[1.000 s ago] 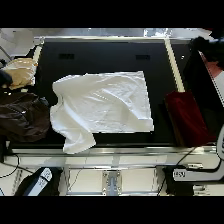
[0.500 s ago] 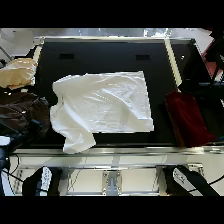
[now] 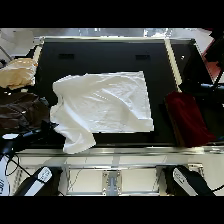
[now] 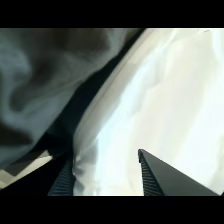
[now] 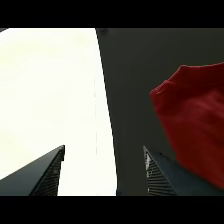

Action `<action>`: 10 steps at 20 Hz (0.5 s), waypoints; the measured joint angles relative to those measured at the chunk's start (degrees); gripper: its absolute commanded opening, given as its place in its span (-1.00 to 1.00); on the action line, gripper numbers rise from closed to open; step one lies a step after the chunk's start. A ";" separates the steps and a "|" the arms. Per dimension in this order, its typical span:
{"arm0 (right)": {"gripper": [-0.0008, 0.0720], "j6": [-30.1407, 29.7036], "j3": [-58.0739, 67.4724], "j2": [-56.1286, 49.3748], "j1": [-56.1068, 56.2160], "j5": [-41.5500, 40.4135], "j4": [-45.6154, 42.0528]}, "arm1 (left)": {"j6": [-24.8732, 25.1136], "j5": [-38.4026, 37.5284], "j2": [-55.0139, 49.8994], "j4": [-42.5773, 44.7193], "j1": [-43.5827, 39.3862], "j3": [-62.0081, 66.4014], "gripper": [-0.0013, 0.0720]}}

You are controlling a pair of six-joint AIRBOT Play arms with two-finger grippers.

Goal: Fold the shirts.

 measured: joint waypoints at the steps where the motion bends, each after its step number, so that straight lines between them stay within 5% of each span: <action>1: 0.54 -0.02 -0.07 0.09 0.00 -0.04 0.02 | 1.62 0.37 -0.83 -1.68 -0.13 -0.07 -0.16; 3: 0.54 -0.04 -0.07 0.17 0.00 0.00 0.04 | 3.80 1.16 -1.90 -3.93 -0.37 -0.11 -0.94; 10: 0.53 2.27 -11.34 1.46 0.11 8.83 2.54 | 7.45 0.28 -2.80 -8.09 -1.62 -0.11 -0.93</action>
